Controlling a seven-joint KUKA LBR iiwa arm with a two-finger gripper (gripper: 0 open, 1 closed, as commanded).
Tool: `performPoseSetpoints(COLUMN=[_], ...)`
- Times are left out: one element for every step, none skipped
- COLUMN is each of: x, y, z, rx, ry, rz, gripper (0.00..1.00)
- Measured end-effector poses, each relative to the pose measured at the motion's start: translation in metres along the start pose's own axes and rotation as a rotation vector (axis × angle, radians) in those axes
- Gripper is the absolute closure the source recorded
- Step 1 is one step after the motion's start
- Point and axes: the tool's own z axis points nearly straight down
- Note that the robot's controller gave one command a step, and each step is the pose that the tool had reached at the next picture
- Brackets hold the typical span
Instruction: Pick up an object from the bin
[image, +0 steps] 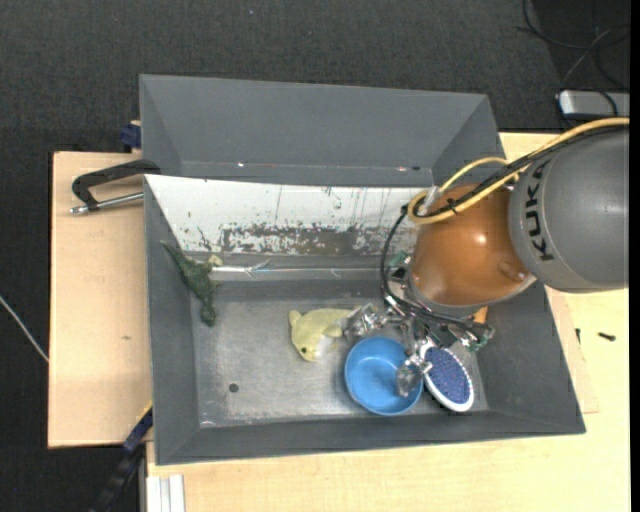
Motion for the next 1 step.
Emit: performPoseSetpoints(x=[-0.0013], y=[-0.0002], z=[-0.0010], rx=[0.001], ry=[0.000], rz=[0.001], gripper=[0.00])
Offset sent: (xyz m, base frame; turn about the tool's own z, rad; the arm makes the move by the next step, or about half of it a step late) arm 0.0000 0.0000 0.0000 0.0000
